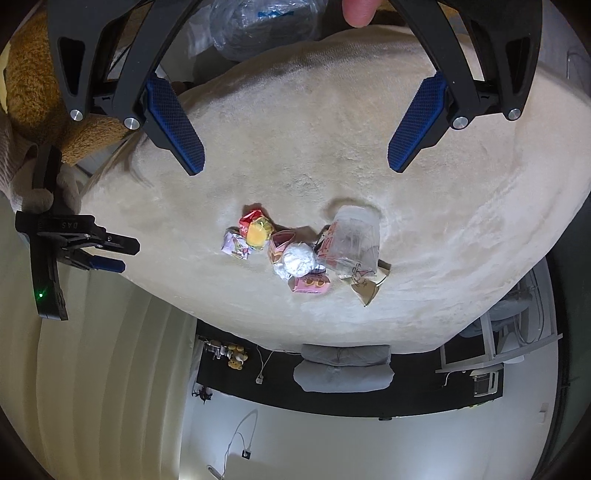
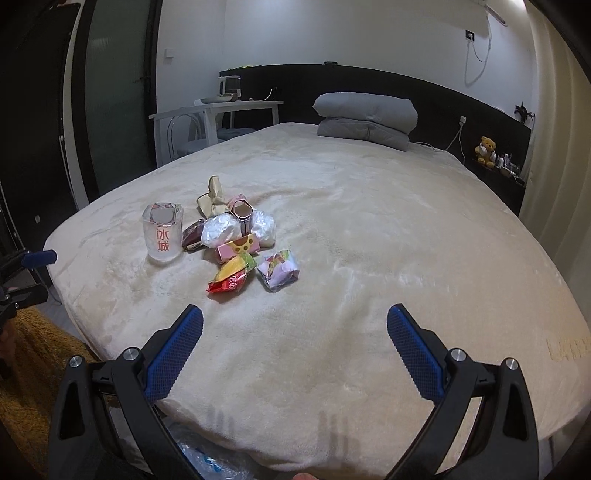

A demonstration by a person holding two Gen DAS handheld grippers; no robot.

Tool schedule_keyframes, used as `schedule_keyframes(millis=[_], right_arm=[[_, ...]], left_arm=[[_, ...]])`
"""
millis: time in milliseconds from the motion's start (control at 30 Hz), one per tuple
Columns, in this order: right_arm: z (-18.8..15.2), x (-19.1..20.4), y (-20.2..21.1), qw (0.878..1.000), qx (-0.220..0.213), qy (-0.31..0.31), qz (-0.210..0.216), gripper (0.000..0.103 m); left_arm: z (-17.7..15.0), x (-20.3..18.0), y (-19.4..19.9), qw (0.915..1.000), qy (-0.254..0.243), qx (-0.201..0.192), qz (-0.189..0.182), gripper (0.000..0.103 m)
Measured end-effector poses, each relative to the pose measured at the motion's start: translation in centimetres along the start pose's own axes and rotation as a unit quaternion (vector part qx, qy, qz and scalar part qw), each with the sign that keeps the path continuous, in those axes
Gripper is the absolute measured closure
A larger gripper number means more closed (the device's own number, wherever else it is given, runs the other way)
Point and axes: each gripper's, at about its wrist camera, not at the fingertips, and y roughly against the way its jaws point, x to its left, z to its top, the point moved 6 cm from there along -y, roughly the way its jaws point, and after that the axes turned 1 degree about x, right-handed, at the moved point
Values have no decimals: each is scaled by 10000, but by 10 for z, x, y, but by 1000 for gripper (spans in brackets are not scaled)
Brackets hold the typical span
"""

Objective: Collect trash
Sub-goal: 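Grasp the clear plastic cup with the left gripper while the right grasps the lavender wrapper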

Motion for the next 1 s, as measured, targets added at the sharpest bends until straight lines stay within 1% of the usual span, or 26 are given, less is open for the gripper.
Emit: schedule_keyframes(millis=[167, 300, 400, 533, 633, 700, 733, 767, 933, 967, 1000], right_arm=[[10, -2, -46, 9991, 272, 306, 86, 4], [13, -2, -85, 9965, 558, 612, 94, 4], [14, -3, -110, 9949, 717, 689, 164, 4], [14, -2, -139, 9919, 907, 856, 224, 4], [14, 2, -154, 9897, 965, 1018, 286, 4], [14, 4, -162, 9881, 1007, 1126, 298, 9], [14, 5, -167, 9875, 1031, 1157, 302, 13], [15, 6, -171, 9870, 1049, 1179, 316, 14], [21, 12, -186, 9855, 983, 1339, 354, 15], [22, 13, -188, 9855, 959, 1348, 366, 18], [23, 14, -190, 9852, 971, 1350, 411, 25]], left_arm=[[20, 12, -29, 9998, -82, 149, 54, 6], [29, 20, -60, 9987, -341, 367, 120, 6], [35, 29, -85, 9974, -465, 509, 192, 6], [40, 43, -114, 9962, -482, 678, 252, 6], [43, 48, -130, 9948, -614, 762, 299, 6], [45, 50, -140, 9943, -651, 786, 300, 6], [47, 51, -144, 9941, -663, 795, 313, 6], [49, 51, -148, 9940, -679, 793, 326, 6], [57, 60, -165, 9937, -729, 778, 355, 6], [59, 61, -168, 9940, -707, 761, 355, 6], [60, 63, -169, 9944, -685, 731, 341, 6]])
